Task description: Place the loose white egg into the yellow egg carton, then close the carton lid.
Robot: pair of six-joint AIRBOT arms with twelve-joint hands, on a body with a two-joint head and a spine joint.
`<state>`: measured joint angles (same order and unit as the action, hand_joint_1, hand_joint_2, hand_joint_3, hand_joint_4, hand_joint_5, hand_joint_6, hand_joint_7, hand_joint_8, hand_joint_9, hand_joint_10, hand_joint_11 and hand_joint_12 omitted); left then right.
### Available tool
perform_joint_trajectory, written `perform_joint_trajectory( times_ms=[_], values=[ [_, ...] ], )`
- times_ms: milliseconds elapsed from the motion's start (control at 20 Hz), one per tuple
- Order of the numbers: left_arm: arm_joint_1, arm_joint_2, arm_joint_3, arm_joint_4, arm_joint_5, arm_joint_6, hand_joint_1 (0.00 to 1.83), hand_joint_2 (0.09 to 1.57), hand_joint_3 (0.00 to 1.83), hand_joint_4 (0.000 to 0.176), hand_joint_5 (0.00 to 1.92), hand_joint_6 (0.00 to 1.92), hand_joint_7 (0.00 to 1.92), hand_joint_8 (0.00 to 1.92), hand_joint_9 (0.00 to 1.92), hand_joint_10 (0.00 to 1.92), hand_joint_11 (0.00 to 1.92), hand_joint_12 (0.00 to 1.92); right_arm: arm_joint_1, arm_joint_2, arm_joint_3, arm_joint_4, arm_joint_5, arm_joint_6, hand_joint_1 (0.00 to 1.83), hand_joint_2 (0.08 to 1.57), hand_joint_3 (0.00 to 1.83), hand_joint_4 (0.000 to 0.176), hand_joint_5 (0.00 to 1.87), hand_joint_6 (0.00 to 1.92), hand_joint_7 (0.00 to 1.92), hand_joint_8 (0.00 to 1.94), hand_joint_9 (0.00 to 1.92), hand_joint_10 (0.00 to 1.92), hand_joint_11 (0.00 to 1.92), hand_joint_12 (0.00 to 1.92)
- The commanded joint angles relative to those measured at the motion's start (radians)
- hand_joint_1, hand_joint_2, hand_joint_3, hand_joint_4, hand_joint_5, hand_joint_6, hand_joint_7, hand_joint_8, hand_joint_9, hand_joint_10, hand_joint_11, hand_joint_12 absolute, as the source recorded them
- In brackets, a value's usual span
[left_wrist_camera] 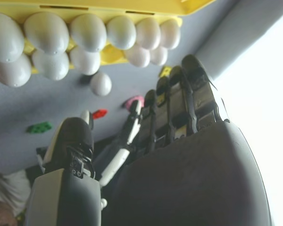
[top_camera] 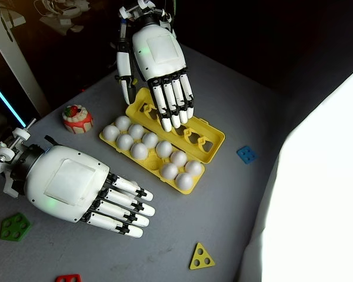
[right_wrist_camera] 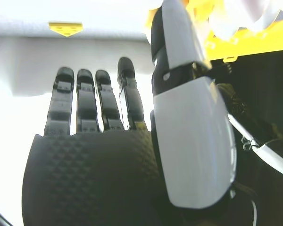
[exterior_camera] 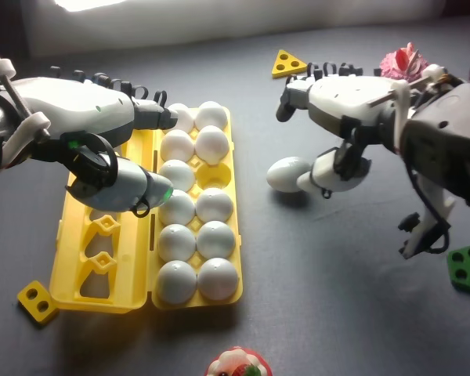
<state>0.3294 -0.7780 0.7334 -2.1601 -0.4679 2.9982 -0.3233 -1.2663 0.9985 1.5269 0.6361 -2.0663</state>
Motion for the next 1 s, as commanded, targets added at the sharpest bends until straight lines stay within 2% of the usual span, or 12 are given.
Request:
perform_joint_trajectory(
  times_ms=[0,200,400,600,700,950],
  values=[
    [-0.005,0.003,0.007,0.04,0.038,0.0,0.39,1.33,0.0,0.012,0.14,0.0,0.14,0.0,0.11,0.0,0.0,0.46,0.0,-0.008,0.002,-0.054,0.033,0.006,1.19,1.01,0.02,0.0,0.1,0.72,0.01,0.0,0.0,0.0,0.0,0.0],
    [0.0,0.003,0.022,0.04,0.038,0.0,0.37,1.34,0.0,0.01,0.14,0.0,0.16,0.01,0.14,0.01,0.0,0.47,-0.004,-0.022,0.003,-0.042,0.042,0.002,1.16,1.02,0.02,0.0,0.09,0.72,0.0,0.0,0.0,0.0,0.0,0.0],
    [0.005,0.003,0.05,0.04,0.038,0.0,0.39,1.32,0.0,0.018,0.16,0.0,0.19,0.0,0.16,0.01,0.0,0.51,-0.009,-0.051,0.028,-0.042,0.058,0.001,1.13,1.02,0.02,0.0,0.06,0.7,0.04,0.01,0.01,0.0,0.0,0.0],
    [0.005,0.003,0.08,0.043,0.039,0.0,0.39,1.33,0.0,0.013,0.13,0.0,0.19,0.0,0.16,0.0,0.0,0.55,-0.027,-0.079,0.074,-0.042,0.053,-0.007,1.13,1.03,0.02,0.0,0.07,0.71,0.0,0.0,0.0,0.0,0.0,0.0],
    [0.003,0.003,0.095,0.043,0.039,0.0,0.38,1.33,0.0,0.004,0.15,0.01,0.2,0.0,0.18,0.01,0.0,0.61,-0.04,-0.09,0.097,-0.042,0.034,-0.013,1.12,1.04,0.03,0.0,0.07,0.71,0.0,0.0,0.0,0.0,0.0,0.0],
    [0.007,0.008,0.105,0.043,0.045,0.0,0.37,1.33,0.0,0.0,0.16,0.01,0.21,0.01,0.17,0.0,0.0,0.54,-0.048,-0.106,0.115,-0.042,0.028,-0.029,1.11,1.04,0.03,0.0,0.04,0.71,0.0,0.0,0.0,0.0,0.0,0.0]
  ],
)
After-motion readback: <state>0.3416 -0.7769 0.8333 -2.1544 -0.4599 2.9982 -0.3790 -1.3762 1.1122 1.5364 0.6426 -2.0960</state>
